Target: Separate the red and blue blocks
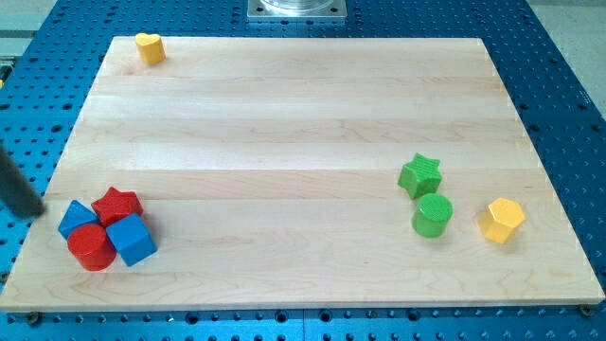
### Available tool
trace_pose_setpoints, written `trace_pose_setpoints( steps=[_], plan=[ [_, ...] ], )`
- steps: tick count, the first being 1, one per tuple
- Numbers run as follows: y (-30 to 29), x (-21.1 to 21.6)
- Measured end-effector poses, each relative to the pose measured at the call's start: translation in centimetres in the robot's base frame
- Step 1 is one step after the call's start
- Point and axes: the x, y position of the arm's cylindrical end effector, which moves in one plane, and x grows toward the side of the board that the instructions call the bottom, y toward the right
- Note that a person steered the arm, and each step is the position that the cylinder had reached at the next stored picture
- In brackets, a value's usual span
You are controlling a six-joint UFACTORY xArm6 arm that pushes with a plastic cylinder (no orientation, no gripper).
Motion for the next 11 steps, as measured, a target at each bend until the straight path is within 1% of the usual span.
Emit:
trace_pose_setpoints(
  steps=[1,2,3,4,5,6,7,8,9,10,11],
  plan=[
    [1.0,7.1],
    [5.8,7.0],
    [10.9,4.7],
    [9.4,3.3],
    [7.9,3.3],
    [7.5,3.5],
    [9.1,2.6],
    [9.8,-0.4],
    [9.4,-2.2],
    [9.1,-3.0],
    [9.1,-0.6]
  ],
)
